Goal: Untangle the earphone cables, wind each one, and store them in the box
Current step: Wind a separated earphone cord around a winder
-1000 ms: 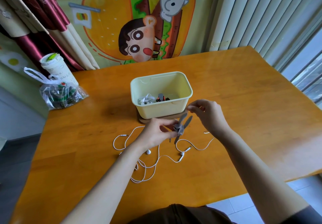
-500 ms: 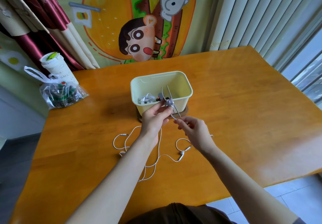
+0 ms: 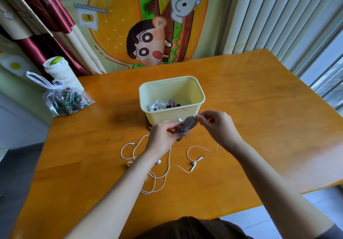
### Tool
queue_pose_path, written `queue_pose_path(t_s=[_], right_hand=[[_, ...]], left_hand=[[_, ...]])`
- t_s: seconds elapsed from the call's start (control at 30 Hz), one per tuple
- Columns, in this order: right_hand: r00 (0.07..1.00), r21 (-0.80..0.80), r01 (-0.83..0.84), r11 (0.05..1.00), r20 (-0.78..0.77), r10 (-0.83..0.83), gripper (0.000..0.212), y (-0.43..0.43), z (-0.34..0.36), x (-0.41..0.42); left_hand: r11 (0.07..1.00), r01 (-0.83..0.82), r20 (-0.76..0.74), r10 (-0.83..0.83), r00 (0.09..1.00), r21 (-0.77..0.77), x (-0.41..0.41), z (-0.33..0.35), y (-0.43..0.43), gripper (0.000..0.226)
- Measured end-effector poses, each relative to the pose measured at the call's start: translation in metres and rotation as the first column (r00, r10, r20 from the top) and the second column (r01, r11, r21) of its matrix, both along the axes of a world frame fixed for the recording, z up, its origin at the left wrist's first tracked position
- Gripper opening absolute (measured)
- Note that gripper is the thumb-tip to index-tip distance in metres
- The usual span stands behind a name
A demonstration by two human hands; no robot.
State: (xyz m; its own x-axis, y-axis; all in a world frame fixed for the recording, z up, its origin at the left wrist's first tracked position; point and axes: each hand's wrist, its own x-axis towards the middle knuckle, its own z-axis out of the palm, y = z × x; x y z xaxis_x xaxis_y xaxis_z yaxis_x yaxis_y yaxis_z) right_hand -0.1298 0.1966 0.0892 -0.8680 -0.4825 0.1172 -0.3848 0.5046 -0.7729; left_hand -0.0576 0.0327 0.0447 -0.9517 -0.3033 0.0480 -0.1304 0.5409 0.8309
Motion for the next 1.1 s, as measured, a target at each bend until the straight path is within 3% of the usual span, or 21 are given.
queue_pose_path(t_s=[0.2,0.37,0.5,0.67,0.77,0.83,0.97,1.1], right_hand=[[0.999,-0.009,0.052,0.999,-0.012,-0.052,0.012,0.008,0.003,-0.015],[0.982,-0.149,0.086,0.985,0.177,-0.059,0.017,0.007,-0.008,-0.020],[0.949,-0.255,0.115,0.960,0.313,-0.030,0.023,0.002,-0.016,-0.007],[0.956,-0.198,0.109,0.974,0.291,-0.048,0.026,-0.011,-0.036,0.011],[0.968,-0.153,0.051,0.987,0.251,-0.012,0.017,-0.014,-0.037,0.022],[0.979,-0.120,0.018,0.993,0.204,0.007,0.017,-0.015,-0.033,0.027],[0.995,-0.040,-0.029,0.999,0.092,0.033,0.019,-0.012,-0.017,0.026],[0.998,-0.002,-0.050,0.999,0.040,0.050,0.015,-0.007,-0.007,0.020]], left_hand=[[0.983,0.106,0.003,-0.108,0.994,0.150,0.001,0.010,0.003,0.038],[0.828,0.237,-0.108,-0.212,0.971,0.508,0.002,0.029,0.018,0.032],[0.671,0.131,-0.099,-0.085,0.991,0.730,-0.002,0.034,0.022,0.032],[0.544,-0.123,0.049,0.148,0.988,0.830,-0.009,0.030,0.022,0.029],[0.541,-0.238,0.108,0.261,0.959,0.807,-0.010,0.027,0.020,0.030],[0.623,-0.272,0.100,0.297,0.950,0.733,-0.009,0.022,0.018,0.026],[0.884,-0.290,-0.002,0.312,0.950,0.367,-0.006,0.009,0.009,0.029],[0.965,-0.258,-0.056,0.260,0.964,0.042,0.000,0.003,0.002,0.032]])
